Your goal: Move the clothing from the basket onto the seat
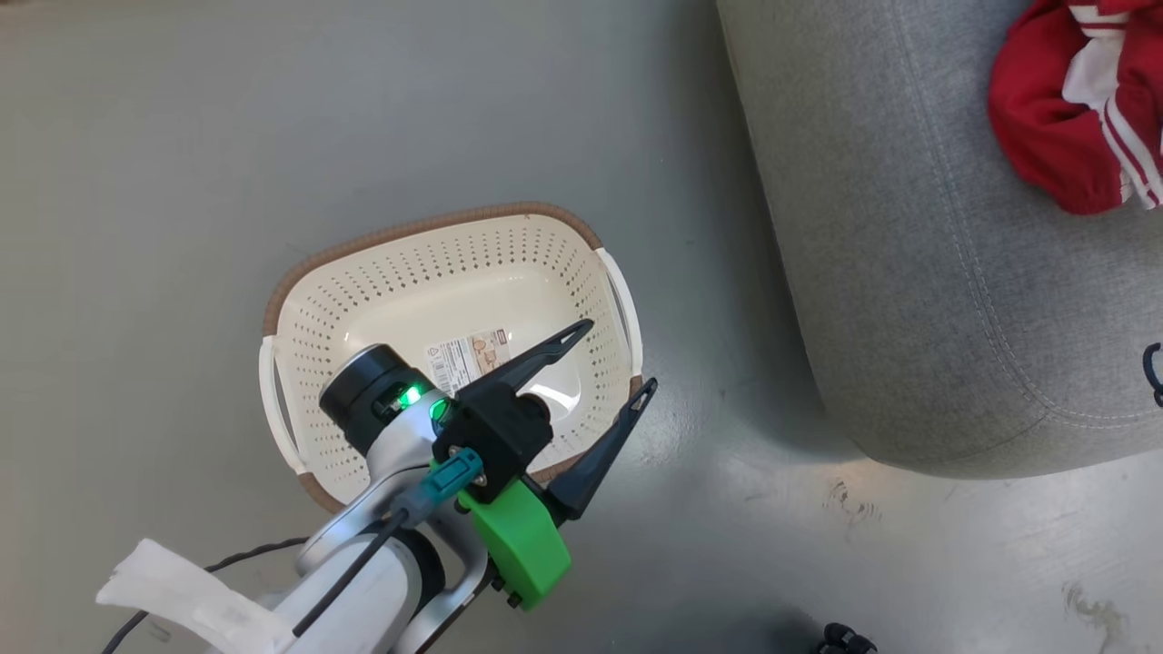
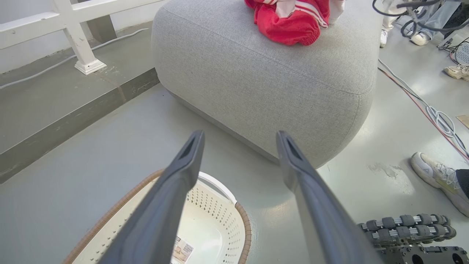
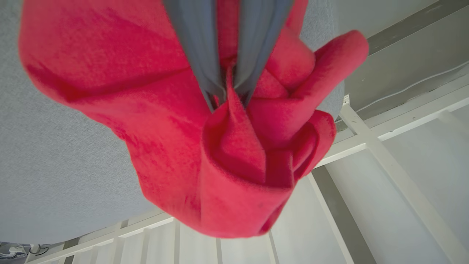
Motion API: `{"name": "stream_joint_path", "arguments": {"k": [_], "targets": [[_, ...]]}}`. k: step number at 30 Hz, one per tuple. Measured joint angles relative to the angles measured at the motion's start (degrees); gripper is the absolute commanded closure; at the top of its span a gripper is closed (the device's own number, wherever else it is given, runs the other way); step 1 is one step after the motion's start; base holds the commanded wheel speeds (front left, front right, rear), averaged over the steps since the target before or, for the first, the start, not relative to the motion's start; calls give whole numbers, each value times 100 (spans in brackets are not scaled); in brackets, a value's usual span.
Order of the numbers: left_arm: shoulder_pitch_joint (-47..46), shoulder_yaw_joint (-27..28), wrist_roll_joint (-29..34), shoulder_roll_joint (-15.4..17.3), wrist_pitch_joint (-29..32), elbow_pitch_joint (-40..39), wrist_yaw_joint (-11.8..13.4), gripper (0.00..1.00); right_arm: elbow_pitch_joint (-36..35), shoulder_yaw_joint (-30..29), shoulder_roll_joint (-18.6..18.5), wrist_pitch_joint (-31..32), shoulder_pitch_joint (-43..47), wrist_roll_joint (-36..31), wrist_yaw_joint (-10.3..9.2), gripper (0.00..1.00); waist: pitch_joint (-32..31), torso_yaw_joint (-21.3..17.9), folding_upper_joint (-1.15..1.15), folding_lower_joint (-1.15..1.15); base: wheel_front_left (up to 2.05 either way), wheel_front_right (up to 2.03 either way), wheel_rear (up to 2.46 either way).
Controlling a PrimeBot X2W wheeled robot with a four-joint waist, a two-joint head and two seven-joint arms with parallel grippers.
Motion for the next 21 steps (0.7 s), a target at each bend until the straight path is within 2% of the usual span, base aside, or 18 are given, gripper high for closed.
{"name": "stream_joint_path", "arguments": {"k": [6,9,14,21], "targets": [[-1,11,-41,-8,-162,157,-1,0,162,181,2,-1,0,-132,107,0,-174,3,0,0,0,0,0],[-1,35,-79,-31,-266,241,-2,0,191,267,1,-5,3,-186,240,0,-297,10,0,0,0,0,0],[6,172,-135,-82,-480,436,3,0,125,497,23,-37,62,-438,348,0,-551,39,0,0,0,0,0],[189,502,-242,-176,-809,713,230,0,-152,720,186,-75,504,-646,446,0,-1000,135,0,-1,0,0,0]]}}
